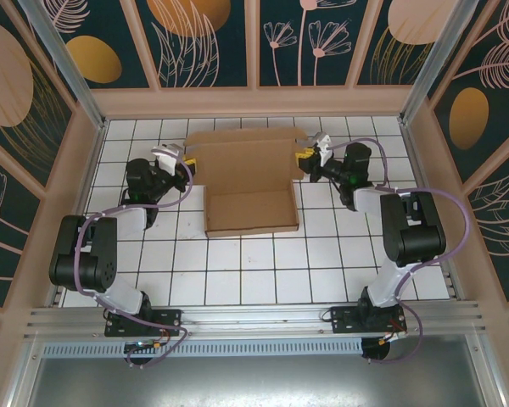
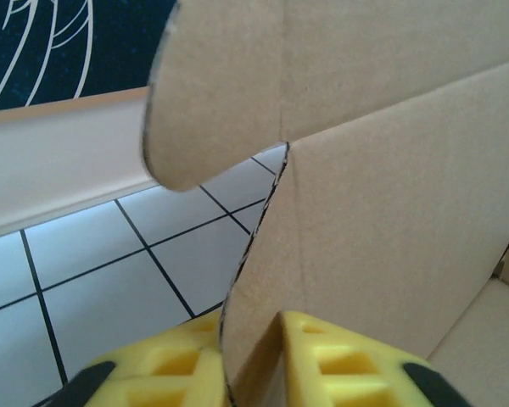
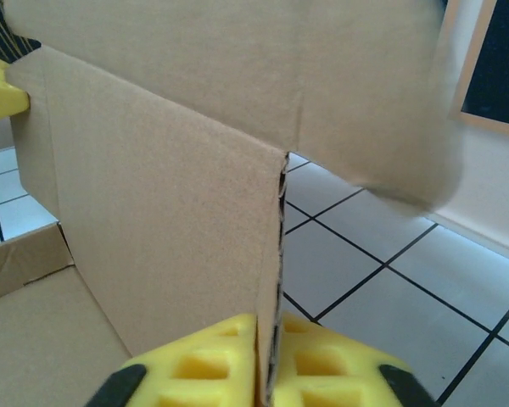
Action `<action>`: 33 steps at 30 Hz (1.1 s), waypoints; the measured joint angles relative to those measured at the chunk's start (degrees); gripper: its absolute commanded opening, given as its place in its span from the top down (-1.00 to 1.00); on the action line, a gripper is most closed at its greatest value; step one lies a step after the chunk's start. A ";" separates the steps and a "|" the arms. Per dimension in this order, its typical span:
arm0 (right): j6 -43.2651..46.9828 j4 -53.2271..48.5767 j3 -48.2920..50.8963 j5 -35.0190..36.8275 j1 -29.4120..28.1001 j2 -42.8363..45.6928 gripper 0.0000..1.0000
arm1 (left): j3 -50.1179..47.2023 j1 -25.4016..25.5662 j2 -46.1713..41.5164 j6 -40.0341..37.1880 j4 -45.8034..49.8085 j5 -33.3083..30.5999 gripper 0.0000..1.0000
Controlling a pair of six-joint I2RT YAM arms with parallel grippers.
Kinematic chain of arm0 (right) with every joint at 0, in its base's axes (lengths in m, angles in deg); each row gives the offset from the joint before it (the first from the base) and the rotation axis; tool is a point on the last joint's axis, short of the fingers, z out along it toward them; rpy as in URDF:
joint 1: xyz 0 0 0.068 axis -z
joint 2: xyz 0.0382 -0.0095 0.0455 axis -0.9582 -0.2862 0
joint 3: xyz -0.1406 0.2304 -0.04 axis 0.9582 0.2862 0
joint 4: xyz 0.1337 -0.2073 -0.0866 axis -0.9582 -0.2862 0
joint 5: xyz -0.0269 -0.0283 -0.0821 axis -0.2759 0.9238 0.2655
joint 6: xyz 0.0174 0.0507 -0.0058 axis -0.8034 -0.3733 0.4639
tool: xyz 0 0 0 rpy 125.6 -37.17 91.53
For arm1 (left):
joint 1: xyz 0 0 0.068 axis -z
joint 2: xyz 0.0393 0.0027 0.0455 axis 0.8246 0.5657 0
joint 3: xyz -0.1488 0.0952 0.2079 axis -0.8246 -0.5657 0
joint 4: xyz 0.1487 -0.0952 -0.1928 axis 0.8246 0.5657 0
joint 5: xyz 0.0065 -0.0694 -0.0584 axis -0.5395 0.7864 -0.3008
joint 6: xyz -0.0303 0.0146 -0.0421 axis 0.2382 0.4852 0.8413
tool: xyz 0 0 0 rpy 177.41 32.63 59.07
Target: Fold the paper box
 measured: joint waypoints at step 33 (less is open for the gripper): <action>-15.13 -3.39 8.15 74.62 -32.98 12.37 1.00 | -11.87 18.75 -19.32 28.15 4.61 -40.89 0.81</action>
